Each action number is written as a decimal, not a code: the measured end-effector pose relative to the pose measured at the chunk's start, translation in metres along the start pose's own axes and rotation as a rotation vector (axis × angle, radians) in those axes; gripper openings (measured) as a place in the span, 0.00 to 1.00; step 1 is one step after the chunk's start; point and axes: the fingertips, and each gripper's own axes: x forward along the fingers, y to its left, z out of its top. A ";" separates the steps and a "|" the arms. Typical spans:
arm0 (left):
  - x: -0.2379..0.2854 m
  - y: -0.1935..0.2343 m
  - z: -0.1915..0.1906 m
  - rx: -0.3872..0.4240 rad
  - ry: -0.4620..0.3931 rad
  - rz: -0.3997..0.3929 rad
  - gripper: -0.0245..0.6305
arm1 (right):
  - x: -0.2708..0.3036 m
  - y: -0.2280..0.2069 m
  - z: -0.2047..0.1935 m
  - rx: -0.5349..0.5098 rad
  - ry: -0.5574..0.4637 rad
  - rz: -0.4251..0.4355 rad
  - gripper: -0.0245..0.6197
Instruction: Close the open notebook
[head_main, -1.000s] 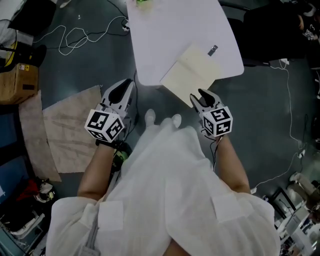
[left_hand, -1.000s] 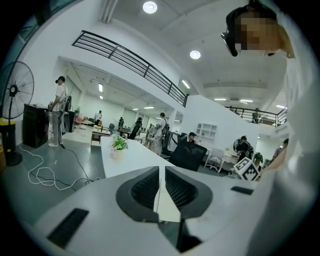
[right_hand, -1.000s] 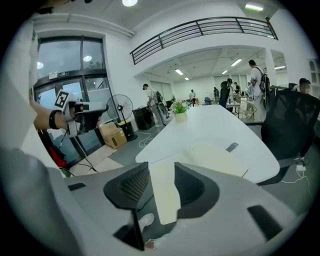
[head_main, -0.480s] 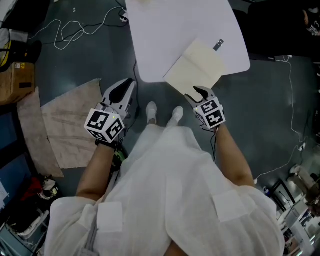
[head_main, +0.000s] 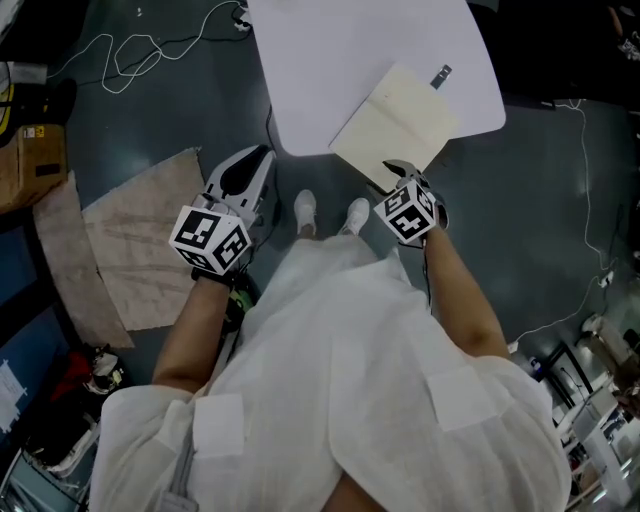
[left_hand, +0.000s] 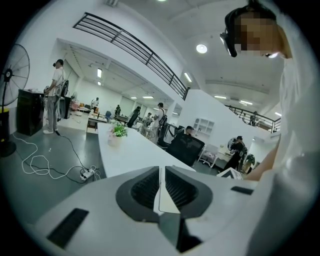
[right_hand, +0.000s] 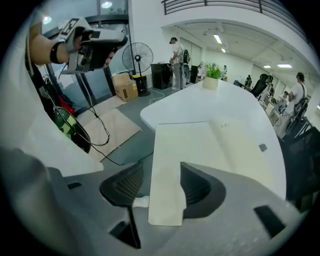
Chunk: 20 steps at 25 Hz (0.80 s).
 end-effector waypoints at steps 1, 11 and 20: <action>0.001 0.001 0.000 0.000 0.001 -0.002 0.09 | 0.002 -0.001 -0.001 -0.013 0.012 -0.005 0.40; -0.003 0.007 -0.001 -0.006 0.019 -0.027 0.09 | 0.024 0.003 -0.013 -0.168 0.168 -0.086 0.41; -0.005 0.017 -0.001 -0.004 0.031 -0.044 0.09 | 0.036 0.001 -0.019 -0.259 0.250 -0.162 0.39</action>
